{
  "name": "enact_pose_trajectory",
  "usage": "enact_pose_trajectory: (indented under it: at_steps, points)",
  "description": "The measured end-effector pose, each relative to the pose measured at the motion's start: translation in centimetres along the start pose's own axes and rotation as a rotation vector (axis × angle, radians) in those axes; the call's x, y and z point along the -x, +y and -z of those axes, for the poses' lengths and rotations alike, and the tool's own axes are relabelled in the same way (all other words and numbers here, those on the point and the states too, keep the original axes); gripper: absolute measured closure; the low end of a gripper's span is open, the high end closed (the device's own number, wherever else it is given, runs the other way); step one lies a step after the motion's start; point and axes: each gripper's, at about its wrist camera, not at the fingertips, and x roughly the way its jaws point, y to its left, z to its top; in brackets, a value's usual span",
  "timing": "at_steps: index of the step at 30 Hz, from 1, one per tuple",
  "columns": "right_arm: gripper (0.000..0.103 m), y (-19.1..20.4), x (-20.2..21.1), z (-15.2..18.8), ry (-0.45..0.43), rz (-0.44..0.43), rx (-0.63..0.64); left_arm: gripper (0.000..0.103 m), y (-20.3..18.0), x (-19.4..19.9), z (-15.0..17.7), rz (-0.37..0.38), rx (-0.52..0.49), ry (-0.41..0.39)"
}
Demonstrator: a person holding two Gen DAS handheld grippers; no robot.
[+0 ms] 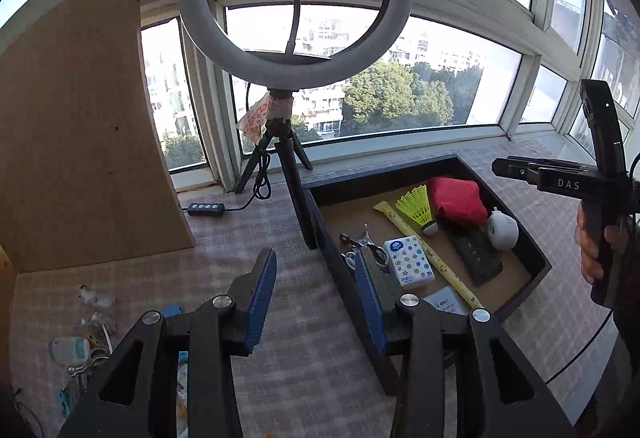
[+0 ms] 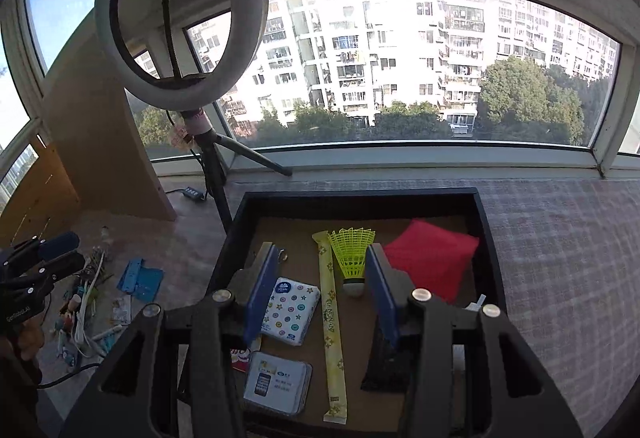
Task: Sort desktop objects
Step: 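Move both open tools back to the pile, then grasp the white paper packet with the left tool while the right tool grasps a coffee-mate sachet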
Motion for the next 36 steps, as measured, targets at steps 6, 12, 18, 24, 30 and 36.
enact_pose_trajectory:
  at_steps: [6, 12, 18, 24, 30, 36]
  points:
    - [0.058, 4.6, 1.4, 0.2, -0.006, -0.077, 0.054, 0.064, 3.8, 5.9, 2.2, -0.058, 0.015, -0.039]
    - [0.058, 10.9, 1.5, 2.2, 0.043, -0.189, 0.132, 0.064, 10.6, 12.4, 6.9, -0.180, 0.082, -0.030]
    - [0.058, 19.2, -0.6, 7.1, 0.160, -0.295, 0.282, 0.064, 16.1, 16.3, 15.2, -0.316, 0.162, 0.079]
    - [0.058, 26.0, -4.7, 13.7, 0.321, -0.377, 0.438, 0.064, 16.3, 15.2, 23.6, -0.255, 0.295, 0.204]
    - [0.058, 29.9, -7.7, 18.2, 0.444, -0.412, 0.622, 0.051, 12.4, 11.8, 26.4, -0.147, 0.312, 0.267]
    - [0.042, 31.1, -9.1, 18.9, 0.449, -0.427, 0.718, 0.039, 10.3, 7.9, 27.0, -0.080, 0.341, 0.338]
